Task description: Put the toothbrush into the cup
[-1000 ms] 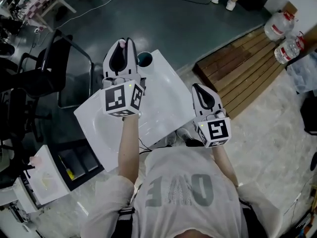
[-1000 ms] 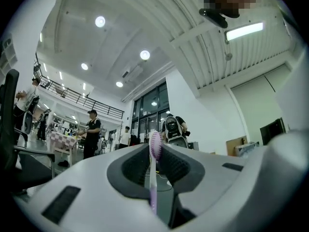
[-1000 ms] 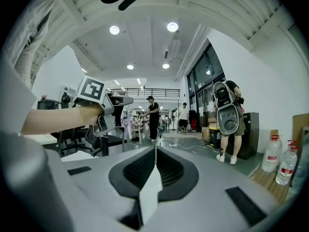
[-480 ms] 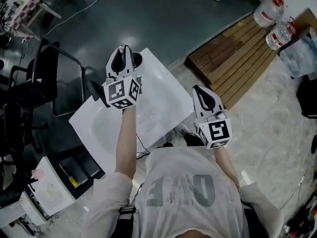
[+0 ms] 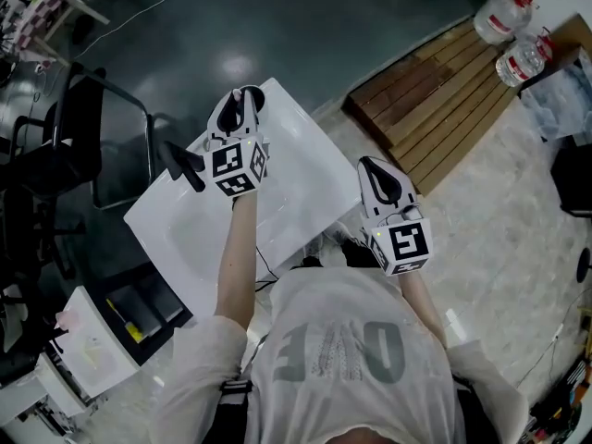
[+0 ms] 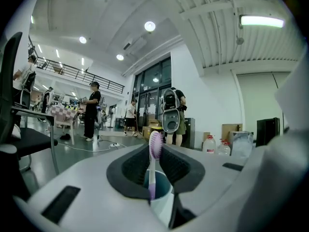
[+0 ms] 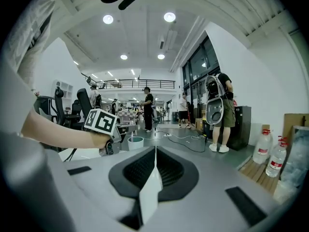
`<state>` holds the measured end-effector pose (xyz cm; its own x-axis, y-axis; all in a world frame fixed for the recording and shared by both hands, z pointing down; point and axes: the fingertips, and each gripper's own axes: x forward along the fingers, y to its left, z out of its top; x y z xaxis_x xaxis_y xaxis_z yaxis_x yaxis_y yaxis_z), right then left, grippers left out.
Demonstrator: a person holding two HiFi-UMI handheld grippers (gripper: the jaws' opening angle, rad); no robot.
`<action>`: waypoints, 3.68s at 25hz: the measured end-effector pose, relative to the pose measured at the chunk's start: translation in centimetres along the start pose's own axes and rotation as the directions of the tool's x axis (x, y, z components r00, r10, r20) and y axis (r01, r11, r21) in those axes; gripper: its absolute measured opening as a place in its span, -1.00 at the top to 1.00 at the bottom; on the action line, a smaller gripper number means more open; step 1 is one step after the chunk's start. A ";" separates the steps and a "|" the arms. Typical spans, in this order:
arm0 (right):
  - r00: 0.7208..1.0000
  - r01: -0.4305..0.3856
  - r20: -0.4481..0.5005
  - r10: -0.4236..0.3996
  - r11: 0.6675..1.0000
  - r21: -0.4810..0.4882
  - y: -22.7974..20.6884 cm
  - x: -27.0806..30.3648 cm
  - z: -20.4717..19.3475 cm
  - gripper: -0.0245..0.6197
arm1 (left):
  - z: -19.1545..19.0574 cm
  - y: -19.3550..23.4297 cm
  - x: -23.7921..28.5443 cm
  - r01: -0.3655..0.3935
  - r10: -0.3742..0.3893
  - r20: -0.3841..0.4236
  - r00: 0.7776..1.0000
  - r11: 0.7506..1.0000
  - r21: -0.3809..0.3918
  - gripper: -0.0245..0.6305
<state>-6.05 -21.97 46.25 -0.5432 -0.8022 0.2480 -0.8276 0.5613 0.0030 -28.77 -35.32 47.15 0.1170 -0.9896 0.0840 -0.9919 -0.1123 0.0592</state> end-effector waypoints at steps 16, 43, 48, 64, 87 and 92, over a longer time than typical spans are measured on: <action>1.000 0.000 -0.019 0.001 0.999 0.053 -0.1 -0.5 -1.0 0.82 | -2.9 -0.6 -0.4 -0.009 0.013 -0.078 0.997 0.999 0.042 0.68; 0.999 -0.040 0.020 0.040 0.998 0.045 0.1 -0.8 -0.2 0.82 | 6.0 -2.1 -3.9 -0.056 0.037 0.111 0.993 0.983 0.176 0.60; 0.996 -0.075 0.050 0.073 0.997 0.036 0.7 -0.3 0.9 0.82 | 11.1 -2.4 -6.4 -0.096 0.052 0.215 0.975 0.974 0.203 0.60; 0.971 -0.205 0.123 0.207 0.978 -0.024 3.7 2.7 4.1 0.82 | 14.8 -4.0 -15.7 -0.208 0.151 0.313 0.938 0.965 0.157 0.80; 0.950 -0.259 0.150 0.274 0.960 -0.109 6.2 2.5 5.3 0.83 | 5.3 -4.9 -17.6 -0.202 0.192 0.105 0.976 0.975 0.094 0.82; 0.953 -0.259 0.135 0.273 0.959 -0.112 6.4 2.3 4.9 0.83 | 4.7 -4.6 -17.9 -0.203 0.196 0.094 0.976 0.976 0.075 0.82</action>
<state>-13.33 -21.23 42.10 -0.7624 -0.6383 0.1064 -0.6373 0.7692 0.0469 -26.51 -17.48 40.66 -0.0843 -0.9964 0.0005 -0.9959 0.0843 -0.0335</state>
